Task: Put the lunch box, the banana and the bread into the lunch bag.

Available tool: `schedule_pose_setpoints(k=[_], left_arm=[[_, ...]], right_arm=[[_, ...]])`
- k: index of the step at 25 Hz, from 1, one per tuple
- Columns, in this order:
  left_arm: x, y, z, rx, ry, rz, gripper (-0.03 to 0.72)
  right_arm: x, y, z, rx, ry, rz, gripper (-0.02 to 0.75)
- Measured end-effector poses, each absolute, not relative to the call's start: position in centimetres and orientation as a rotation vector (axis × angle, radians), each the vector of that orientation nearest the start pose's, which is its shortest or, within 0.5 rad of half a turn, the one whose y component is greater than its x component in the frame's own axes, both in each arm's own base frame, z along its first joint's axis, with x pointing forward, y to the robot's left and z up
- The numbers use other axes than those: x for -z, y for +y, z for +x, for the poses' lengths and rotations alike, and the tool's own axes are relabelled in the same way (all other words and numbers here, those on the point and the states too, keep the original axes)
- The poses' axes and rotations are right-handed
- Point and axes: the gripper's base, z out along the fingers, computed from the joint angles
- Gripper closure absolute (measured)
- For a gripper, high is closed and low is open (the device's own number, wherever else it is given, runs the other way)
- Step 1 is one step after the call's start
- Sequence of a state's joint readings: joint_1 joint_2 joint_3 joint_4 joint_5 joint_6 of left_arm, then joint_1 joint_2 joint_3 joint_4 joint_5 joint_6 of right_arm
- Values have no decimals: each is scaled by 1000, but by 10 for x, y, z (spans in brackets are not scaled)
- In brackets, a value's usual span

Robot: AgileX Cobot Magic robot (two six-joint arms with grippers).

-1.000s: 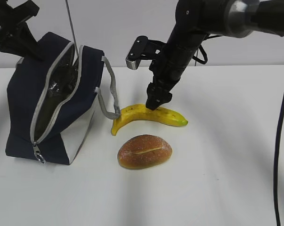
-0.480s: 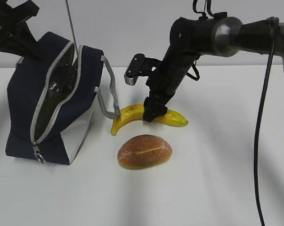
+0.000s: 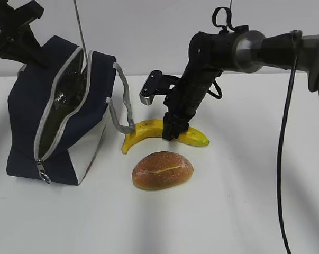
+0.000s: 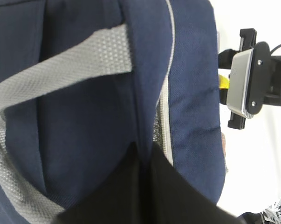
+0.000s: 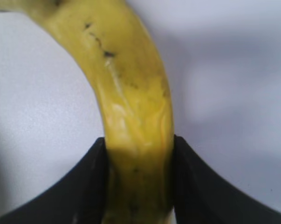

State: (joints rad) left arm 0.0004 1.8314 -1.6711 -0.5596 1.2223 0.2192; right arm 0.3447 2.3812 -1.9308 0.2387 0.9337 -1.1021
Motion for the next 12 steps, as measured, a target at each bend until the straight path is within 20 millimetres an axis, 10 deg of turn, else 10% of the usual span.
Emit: schedule_pose_setpoints(k=[12], left_arm=[[-315, -45, 387, 724, 2721, 135, 691]], right_arm=[[-172, 157, 460, -103, 2262, -1737, 465]])
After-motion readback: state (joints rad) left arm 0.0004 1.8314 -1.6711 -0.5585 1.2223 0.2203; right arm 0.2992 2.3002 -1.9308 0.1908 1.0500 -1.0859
